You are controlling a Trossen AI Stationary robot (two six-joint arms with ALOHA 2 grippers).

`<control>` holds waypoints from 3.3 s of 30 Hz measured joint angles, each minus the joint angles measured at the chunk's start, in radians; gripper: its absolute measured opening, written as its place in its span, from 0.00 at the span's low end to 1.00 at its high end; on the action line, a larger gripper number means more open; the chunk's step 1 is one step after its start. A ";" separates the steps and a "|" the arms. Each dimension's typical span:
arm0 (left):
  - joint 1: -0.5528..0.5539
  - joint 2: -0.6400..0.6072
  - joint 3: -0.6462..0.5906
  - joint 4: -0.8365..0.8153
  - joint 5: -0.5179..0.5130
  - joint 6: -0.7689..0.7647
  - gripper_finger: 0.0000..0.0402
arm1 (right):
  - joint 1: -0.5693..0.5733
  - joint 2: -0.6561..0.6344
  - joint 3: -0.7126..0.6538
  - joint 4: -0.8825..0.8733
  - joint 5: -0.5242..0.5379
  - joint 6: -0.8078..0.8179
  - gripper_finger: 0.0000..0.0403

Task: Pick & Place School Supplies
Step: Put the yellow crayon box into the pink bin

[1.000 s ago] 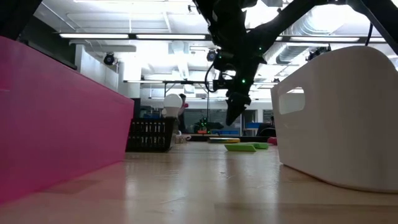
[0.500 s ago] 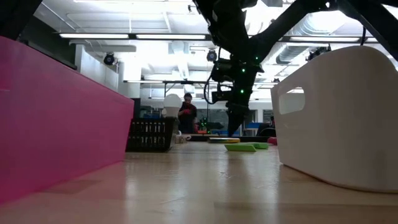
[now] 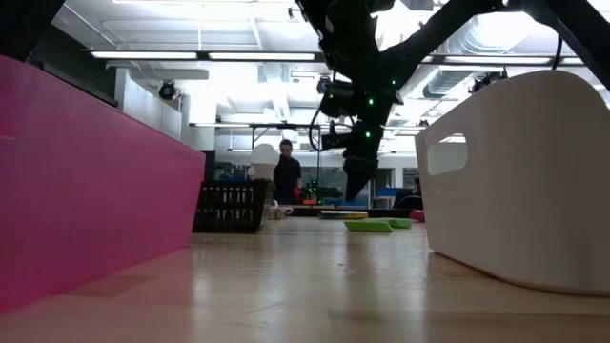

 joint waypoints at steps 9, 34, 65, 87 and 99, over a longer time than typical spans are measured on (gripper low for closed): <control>0.000 0.000 0.000 0.000 -0.001 0.002 0.49 | 0.005 -0.084 0.000 -0.031 -0.077 0.003 0.30; 0.066 0.000 -0.002 -0.120 0.054 -0.216 0.49 | -0.106 -0.098 0.000 -0.071 0.068 0.109 0.27; 0.400 -0.075 -0.084 -0.168 0.738 0.182 0.49 | -0.160 -0.098 0.000 -0.108 -0.259 -0.043 0.27; 0.511 -0.080 -0.110 -0.151 0.936 0.291 0.49 | -0.193 -0.064 0.067 -0.098 -0.382 0.258 0.27; 0.511 -0.080 -0.110 -0.084 0.670 0.192 0.49 | -0.190 -0.038 0.067 -0.060 -0.357 0.348 0.27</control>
